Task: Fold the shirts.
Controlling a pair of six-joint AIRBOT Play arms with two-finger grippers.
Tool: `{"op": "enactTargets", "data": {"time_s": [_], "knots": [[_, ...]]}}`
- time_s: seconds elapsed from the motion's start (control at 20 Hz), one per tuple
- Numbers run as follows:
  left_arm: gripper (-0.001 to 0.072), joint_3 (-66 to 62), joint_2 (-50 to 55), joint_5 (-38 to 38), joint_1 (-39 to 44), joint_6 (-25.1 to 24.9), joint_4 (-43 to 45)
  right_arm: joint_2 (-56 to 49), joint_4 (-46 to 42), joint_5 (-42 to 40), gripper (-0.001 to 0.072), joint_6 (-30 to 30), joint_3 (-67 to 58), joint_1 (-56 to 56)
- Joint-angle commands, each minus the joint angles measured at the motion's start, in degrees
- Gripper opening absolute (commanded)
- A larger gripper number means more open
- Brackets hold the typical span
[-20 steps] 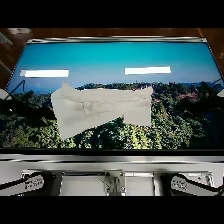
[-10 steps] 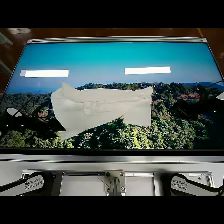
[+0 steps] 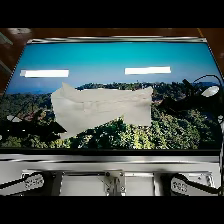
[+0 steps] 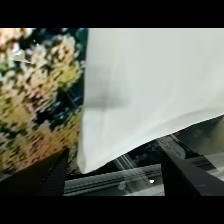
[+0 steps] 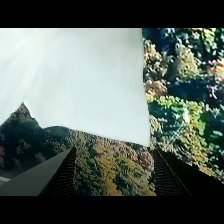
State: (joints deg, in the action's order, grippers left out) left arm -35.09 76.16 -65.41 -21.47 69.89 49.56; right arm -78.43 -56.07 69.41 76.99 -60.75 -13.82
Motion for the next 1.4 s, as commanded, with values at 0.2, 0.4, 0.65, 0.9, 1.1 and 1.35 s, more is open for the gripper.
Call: {"op": "enactTargets", "data": {"time_s": [0.2,0.4,0.65,0.9,1.1,1.35], "knots": [[0.0222,0.96,5.62,7.82,7.89,-2.8,-13.2,0.02,-0.39,-3.54,0.0602,1.95,0.0,1.18],[0.0035,-0.04,4.68,6.12,8.59,-3.87,-13.7,-0.98,-6.4,-5.99,0.0602,6.93,0.0,1.31],[0.0035,-0.9,-1.73,5.99,7.43,-3.87,-13.55,-8.17,-3.54,-5.77,0.0601,7.02,0.0,1.31],[0.0035,-1.11,-7.67,5.77,7.45,-3.63,-13.6,-16.06,4.13,-6.54,0.0601,5.25,0.0,4.44],[0.0035,-1.86,-9.25,4.55,7.48,-3.65,-13.62,-17.59,4.72,-10.19,0.06,5.27,-0.02,8.72],[0.0035,-5.55,-9.27,3.15,7.45,-3.67,-13.6,-17.53,11.3,-13.53,0.0113,6.12,-0.13,9.57]]}}
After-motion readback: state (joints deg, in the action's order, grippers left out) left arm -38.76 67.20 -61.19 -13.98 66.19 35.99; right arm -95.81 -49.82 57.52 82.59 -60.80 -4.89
